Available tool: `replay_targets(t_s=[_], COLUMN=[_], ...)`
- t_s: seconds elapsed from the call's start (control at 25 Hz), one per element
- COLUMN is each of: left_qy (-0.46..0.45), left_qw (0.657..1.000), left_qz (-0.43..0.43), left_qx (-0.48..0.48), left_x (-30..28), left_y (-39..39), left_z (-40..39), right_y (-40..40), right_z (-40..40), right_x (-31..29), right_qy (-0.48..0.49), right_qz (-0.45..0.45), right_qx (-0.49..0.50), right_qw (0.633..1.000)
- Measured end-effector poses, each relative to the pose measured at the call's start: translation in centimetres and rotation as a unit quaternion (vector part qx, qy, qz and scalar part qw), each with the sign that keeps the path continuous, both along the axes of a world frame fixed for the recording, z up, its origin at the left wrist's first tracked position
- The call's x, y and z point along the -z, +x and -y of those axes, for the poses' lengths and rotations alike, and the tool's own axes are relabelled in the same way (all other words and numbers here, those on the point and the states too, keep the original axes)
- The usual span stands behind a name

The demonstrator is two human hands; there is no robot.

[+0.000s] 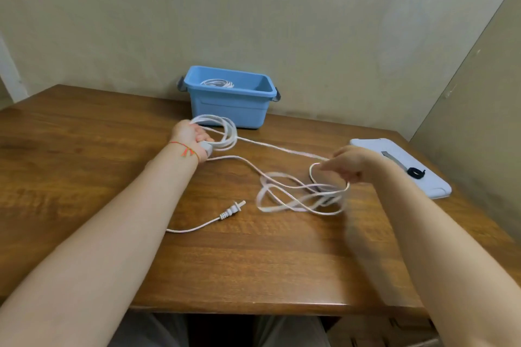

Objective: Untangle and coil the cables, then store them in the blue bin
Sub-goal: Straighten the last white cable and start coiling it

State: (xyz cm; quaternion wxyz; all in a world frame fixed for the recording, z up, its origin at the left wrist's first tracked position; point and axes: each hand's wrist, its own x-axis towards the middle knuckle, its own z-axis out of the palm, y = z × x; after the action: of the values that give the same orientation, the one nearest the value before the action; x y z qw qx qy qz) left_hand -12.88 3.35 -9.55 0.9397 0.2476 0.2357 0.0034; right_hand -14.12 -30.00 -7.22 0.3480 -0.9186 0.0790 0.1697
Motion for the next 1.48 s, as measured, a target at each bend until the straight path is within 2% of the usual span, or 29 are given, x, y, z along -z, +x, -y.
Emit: replay_targets(t_s=[0.04,0.08,0.12,0.2,0.24,0.28,0.32,0.4,0.44,0.52,0.6,0.68,0.76,0.8,0.88,0.96,1.08,1.16,1.24,1.32,1.36,1.4,1.48], left_qy=[0.016,0.055,0.094,0.072,0.059,0.068,0.098,0.152,0.17,0.168,0.137,0.135,0.156,0.169,0.171,0.134,0.094,0.084,0.098,0.183,0.272,0.375,0.563], left_qw=[0.998,0.993,0.989,0.993,0.996,0.997,0.994,0.977,0.964,0.932,0.895,0.861,0.844,0.851,0.894,0.944,0.982,0.989,0.985,0.966,0.942,0.903,0.794], left_qz=[-0.02,-0.039,-0.046,-0.023,0.001,0.026,0.048,0.099,0.128,0.182,0.209,0.221,0.216,0.198,0.138,0.082,0.034,0.051,0.104,0.146,0.157,0.164,0.178], left_qx=[-0.055,-0.092,-0.106,-0.093,-0.06,-0.016,0.031,0.113,0.158,0.266,0.368,0.438,0.465,0.456,0.39,0.289,0.163,0.113,0.097,0.112,0.121,0.131,0.144], left_x=[0.5,0.7,0.7,0.1,-0.4,-1.1,-1.8,-3.0,-3.6,-4.9,-5.6,-5.8,-5.7,-5.5,-4.7,-3.7,-2.6,-2.5,-3.0,-3.7,-3.9,-4.0,-3.5], left_y=[0.4,0.6,0.8,0.9,0.8,0.6,0.4,-0.3,-0.9,-2.3,-3.6,-4.4,-4.6,-4.5,-3.7,-2.9,-2.2,-2.0,-2.1,-2.5,-2.8,-3.2,-3.8], left_z=[-1.1,-2.0,-2.3,-1.4,-0.5,0.4,1.2,2.0,2.4,3.5,4.4,4.4,3.5,2.9,1.6,0.5,-0.6,-0.4,1.0,3.2,4.4,5.6,7.2], right_y=[0.4,0.8,1.1,1.7,1.9,2.0,2.2,2.1,2.0,1.7,1.8,2.0,1.0,0.5,0.0,0.1,0.6,0.5,0.3,-0.2,-0.6,-1.0,-1.7], right_z=[1.5,2.4,2.8,1.9,1.0,0.0,-0.9,-2.8,-3.8,-6.2,-8.9,-10.5,-10.9,-10.8,-10.0,-8.9,-6.8,-6.3,-7.1,-9.0,-10.0,-10.9,-12.0], right_x=[-0.1,-0.3,-0.4,-0.4,-0.4,-0.5,-0.7,-0.5,-0.4,-0.2,0.2,0.8,0.7,0.6,0.6,0.8,1.2,1.1,0.7,-0.2,-0.8,-1.4,-2.4], right_qy=[-0.118,-0.174,-0.165,-0.062,-0.035,-0.054,-0.13,-0.344,-0.36,-0.224,-0.09,0.016,0.119,0.162,0.198,0.178,0.144,0.091,-0.049,-0.172,-0.194,-0.191,-0.118], right_qz=[0.064,0.118,0.14,0.122,0.108,0.103,0.103,0.119,0.156,0.259,0.343,0.353,0.311,0.275,0.225,0.217,0.224,0.223,0.213,0.216,0.224,0.229,0.226], right_qx=[0.058,0.095,0.1,0.057,0.029,0.003,-0.022,-0.079,-0.098,-0.142,-0.209,-0.216,-0.199,-0.189,-0.164,-0.136,-0.052,-0.038,-0.1,-0.191,-0.231,-0.262,-0.276], right_qw=[0.989,0.973,0.971,0.989,0.993,0.993,0.986,0.928,0.915,0.929,0.911,0.91,0.922,0.929,0.94,0.95,0.963,0.97,0.971,0.942,0.927,0.918,0.927])
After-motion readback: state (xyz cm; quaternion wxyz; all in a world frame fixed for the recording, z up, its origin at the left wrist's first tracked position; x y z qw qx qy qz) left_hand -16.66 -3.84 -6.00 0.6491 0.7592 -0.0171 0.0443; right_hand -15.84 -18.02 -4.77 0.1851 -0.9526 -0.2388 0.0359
